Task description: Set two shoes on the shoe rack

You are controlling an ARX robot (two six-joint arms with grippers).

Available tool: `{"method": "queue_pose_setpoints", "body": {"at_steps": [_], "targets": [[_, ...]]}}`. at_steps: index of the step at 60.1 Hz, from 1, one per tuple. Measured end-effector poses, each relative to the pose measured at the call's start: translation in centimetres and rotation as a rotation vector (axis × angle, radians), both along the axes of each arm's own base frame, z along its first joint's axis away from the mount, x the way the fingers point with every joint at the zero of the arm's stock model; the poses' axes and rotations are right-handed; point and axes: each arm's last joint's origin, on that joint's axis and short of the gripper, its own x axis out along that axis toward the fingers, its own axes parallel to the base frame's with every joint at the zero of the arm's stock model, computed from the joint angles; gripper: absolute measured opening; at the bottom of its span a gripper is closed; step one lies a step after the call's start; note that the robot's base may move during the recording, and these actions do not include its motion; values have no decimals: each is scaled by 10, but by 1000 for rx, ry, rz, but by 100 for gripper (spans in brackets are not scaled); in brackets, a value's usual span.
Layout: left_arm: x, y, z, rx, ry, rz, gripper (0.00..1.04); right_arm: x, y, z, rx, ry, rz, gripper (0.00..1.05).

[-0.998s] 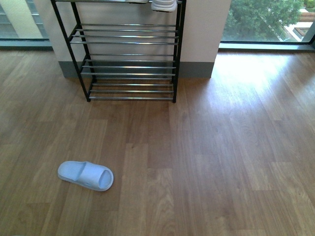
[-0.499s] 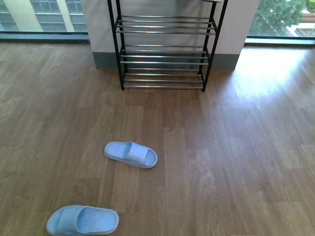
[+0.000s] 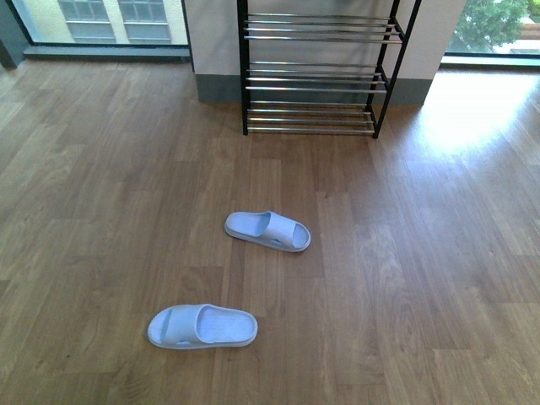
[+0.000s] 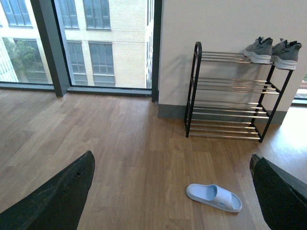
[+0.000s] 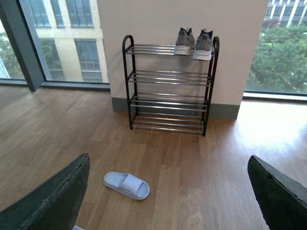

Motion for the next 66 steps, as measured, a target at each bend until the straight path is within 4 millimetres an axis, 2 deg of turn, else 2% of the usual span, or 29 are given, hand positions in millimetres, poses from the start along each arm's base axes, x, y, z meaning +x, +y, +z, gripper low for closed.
{"method": "queue_pose_setpoints", "body": {"at_steps": [66], "targets": [[0, 0, 0, 0, 0, -2, 95, 0, 0, 0, 0, 0, -1, 95]]}}
